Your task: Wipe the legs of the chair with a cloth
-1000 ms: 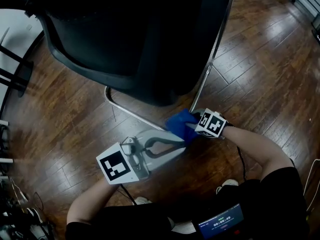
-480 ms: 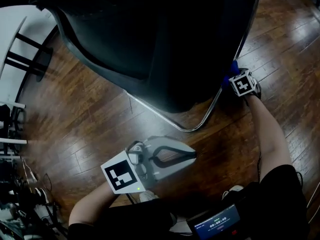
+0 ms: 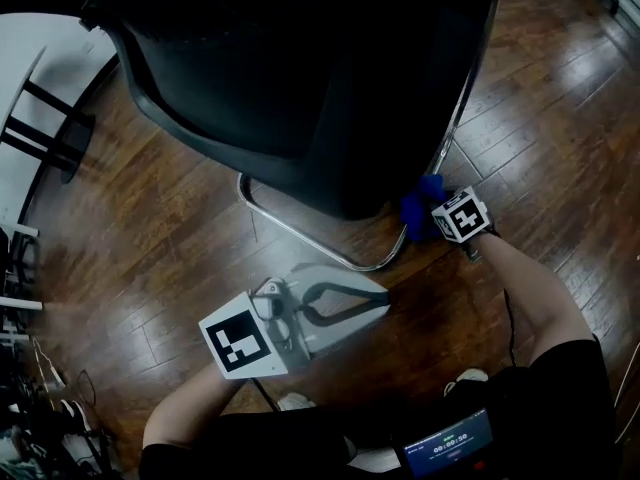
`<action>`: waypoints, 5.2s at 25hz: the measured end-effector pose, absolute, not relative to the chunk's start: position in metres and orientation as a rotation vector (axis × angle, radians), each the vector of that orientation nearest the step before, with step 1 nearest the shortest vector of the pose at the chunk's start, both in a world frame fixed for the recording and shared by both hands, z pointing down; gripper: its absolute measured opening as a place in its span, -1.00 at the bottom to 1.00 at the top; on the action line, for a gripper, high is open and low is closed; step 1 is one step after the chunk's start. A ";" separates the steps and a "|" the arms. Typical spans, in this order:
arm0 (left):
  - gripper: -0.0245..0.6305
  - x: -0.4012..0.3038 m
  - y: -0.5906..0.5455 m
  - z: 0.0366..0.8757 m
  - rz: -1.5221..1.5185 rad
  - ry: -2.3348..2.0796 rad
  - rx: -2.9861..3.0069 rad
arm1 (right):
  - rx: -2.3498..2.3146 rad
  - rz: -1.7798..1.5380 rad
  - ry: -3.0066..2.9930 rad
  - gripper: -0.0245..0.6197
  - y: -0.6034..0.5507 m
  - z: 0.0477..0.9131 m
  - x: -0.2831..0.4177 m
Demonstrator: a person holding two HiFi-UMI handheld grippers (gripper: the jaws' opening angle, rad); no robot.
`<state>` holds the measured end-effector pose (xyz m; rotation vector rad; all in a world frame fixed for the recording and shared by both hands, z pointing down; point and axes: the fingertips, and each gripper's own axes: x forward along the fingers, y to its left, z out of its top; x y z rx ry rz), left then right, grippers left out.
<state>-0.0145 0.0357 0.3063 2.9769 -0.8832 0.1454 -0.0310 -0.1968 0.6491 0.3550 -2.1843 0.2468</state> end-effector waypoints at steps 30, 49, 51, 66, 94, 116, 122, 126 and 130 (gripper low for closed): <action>-0.93 0.005 0.000 0.195 0.105 -0.735 3.179 | -0.491 -0.121 -3.312 -0.72 -0.086 0.171 -0.062; -0.93 -0.162 0.100 0.209 0.316 -1.479 2.961 | -0.468 -0.087 -3.265 -0.74 0.077 0.178 -0.238; -0.93 -0.179 0.111 0.207 0.310 -1.563 2.919 | -0.570 -0.128 -3.283 -0.74 0.093 0.176 -0.253; -0.92 -0.085 0.007 0.212 0.291 -1.346 3.088 | 0.576 -0.273 -3.346 -0.75 -0.156 0.131 -0.052; -0.92 -0.092 0.018 0.253 0.243 -1.325 2.975 | 0.227 -0.020 -3.068 -0.74 -0.161 0.339 -0.077; -0.92 -0.100 0.015 0.259 0.188 -1.326 2.950 | 0.314 -0.049 -3.291 -0.74 -0.184 0.235 -0.056; -0.92 -0.088 0.014 0.261 0.225 -1.285 2.974 | 0.313 0.097 -2.941 -0.75 -0.197 0.395 -0.058; -0.92 -0.090 0.015 0.264 0.247 -1.295 2.954 | 0.255 0.167 -2.859 -0.75 -0.180 0.433 -0.069; -0.92 -0.090 0.013 0.261 0.230 -1.297 2.968 | 0.254 0.122 -2.950 -0.75 -0.178 0.391 -0.074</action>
